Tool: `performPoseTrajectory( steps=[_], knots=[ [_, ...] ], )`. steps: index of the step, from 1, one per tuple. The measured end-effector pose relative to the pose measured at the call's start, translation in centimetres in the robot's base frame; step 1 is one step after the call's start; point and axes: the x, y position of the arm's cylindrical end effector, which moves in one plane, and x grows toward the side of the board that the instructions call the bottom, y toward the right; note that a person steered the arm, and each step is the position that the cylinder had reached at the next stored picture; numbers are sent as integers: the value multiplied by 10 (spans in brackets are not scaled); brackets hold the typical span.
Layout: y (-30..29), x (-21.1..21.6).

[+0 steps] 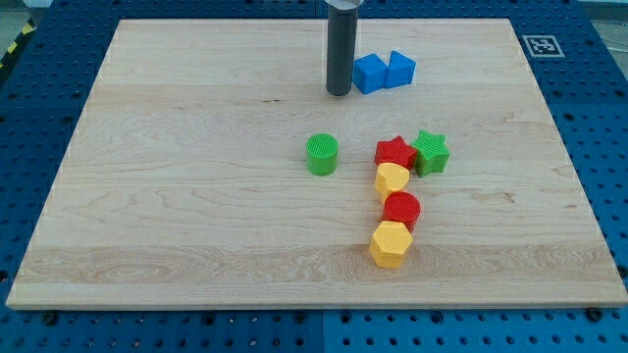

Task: Move the yellow heart close to the green star

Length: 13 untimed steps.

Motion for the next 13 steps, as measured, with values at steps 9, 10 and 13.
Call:
performPoseTrajectory(
  steps=[9,10,13],
  knots=[
    [-3,39],
    [-3,39],
    [-3,57]
  ],
)
